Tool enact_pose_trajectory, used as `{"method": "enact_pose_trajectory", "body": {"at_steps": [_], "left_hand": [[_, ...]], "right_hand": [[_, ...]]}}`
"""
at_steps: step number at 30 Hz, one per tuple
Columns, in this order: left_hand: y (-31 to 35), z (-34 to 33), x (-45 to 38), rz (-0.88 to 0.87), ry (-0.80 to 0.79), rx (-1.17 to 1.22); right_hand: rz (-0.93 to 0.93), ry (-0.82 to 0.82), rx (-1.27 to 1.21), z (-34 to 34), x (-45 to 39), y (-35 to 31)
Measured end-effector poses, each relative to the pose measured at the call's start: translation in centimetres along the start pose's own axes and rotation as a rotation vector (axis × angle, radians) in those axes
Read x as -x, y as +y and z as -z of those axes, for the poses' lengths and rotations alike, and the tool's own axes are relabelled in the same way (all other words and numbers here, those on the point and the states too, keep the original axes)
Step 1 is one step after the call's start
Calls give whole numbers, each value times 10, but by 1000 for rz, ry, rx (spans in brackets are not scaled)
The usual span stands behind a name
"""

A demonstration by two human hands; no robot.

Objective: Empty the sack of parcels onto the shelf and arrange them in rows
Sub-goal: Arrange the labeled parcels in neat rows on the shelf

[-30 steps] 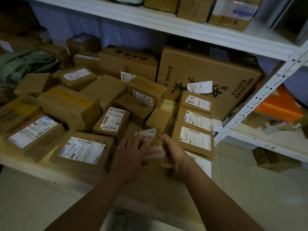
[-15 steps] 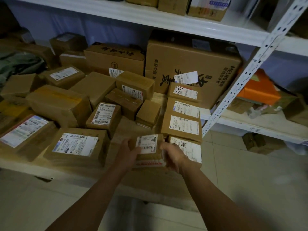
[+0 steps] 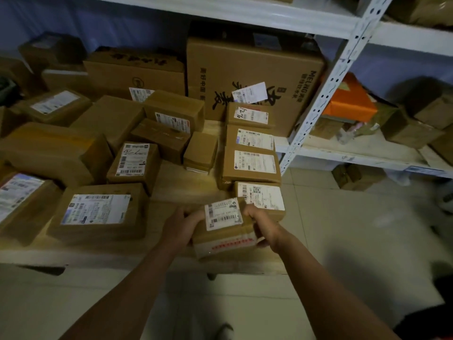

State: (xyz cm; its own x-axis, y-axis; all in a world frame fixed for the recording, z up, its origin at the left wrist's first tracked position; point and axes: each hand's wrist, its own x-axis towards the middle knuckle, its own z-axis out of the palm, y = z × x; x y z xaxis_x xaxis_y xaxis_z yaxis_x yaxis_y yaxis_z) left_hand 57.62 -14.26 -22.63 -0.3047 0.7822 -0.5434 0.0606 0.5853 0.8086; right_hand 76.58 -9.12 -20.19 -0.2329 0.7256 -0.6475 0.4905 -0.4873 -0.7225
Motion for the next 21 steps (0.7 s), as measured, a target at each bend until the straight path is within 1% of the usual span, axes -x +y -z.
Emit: {"method": "enact_pose_trajectory", "body": {"at_steps": [3,5,11,14,17,21], "left_hand": [[-4,-14,1,0,-107,-71],[-5,-24,1,-18,-145,-145],[-9,-58,-1,-9,-251,-230],[-11,-73,-3,-30,-311,-279],[-13,-84,-9,-75,-292,-298],[-12,-90,-20,-82,-224,-279]], "right_hand": [[-148,-10,21,12,1,19],[-185,6,7,14,-2,28],[-253,225,-48,20,-24,49],[-257,282,0,28,-36,59],[-248,308,112,32,-44,60],[-247,300,146,38,-56,58]]}}
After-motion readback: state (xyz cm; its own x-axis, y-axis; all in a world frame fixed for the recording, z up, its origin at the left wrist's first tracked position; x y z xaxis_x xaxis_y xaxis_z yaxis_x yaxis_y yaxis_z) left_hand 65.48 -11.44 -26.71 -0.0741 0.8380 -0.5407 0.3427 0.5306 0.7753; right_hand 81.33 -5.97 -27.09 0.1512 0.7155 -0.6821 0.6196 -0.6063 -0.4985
